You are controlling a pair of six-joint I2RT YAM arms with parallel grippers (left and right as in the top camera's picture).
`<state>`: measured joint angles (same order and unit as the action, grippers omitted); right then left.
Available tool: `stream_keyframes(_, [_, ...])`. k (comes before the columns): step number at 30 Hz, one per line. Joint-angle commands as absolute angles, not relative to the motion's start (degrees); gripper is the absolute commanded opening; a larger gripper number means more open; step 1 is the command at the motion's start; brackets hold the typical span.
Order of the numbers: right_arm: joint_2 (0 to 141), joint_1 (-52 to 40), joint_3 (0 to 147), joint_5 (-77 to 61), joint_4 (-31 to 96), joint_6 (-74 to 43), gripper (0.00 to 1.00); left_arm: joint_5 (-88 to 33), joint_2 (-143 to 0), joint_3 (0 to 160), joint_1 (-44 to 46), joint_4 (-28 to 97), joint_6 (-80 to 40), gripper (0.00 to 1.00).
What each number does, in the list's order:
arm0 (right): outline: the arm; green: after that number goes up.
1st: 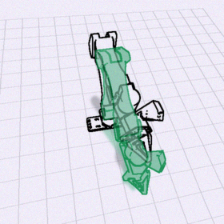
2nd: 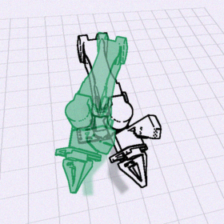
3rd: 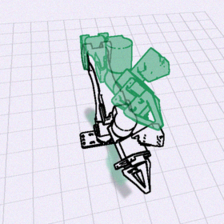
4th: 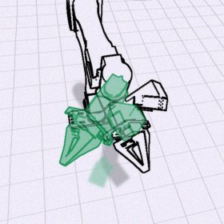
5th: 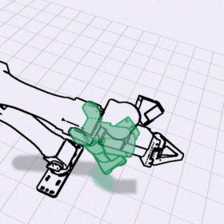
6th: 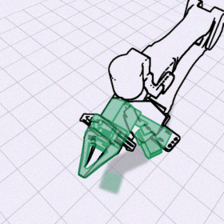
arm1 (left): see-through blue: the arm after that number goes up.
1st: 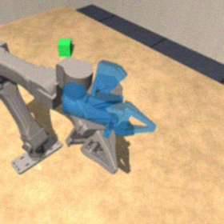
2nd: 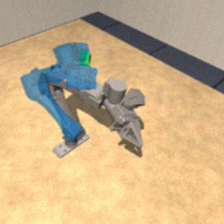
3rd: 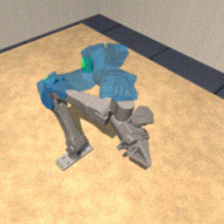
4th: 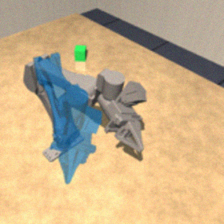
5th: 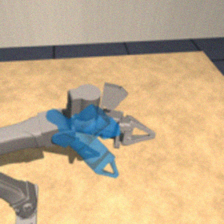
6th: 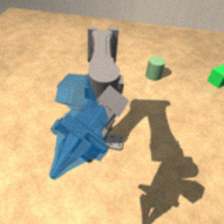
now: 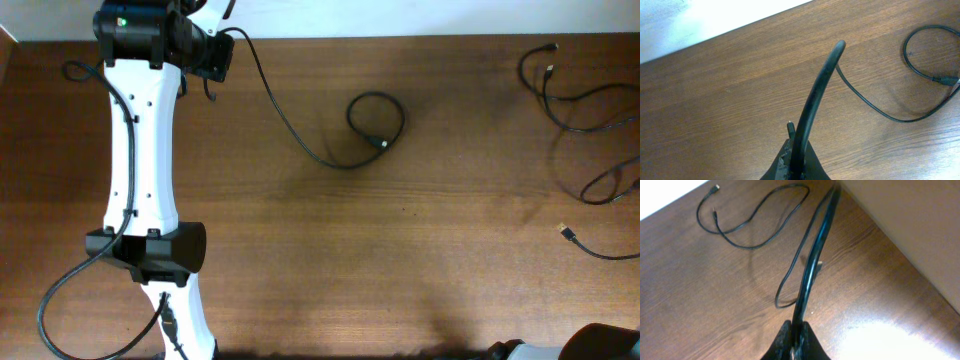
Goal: Untangle cables
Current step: 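Lower the cable at the right edge and open the right gripper, then move the right gripper back toward the last cable loop mid-table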
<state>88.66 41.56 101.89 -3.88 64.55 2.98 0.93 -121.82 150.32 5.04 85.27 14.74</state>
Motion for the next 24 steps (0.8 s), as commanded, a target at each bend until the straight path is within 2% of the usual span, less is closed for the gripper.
stream_keyframes(1, [87.74,41.69,100.82,-4.51,62.92,2.70,0.04,1.32,-122.26,150.69,5.26,85.34,14.83,0.00])
stream_keyframes(24, [94.67,40.93,100.44,-4.47,52.62,3.22,0.04,1.28,-122.26,150.69,5.28,85.82,14.79,0.00])
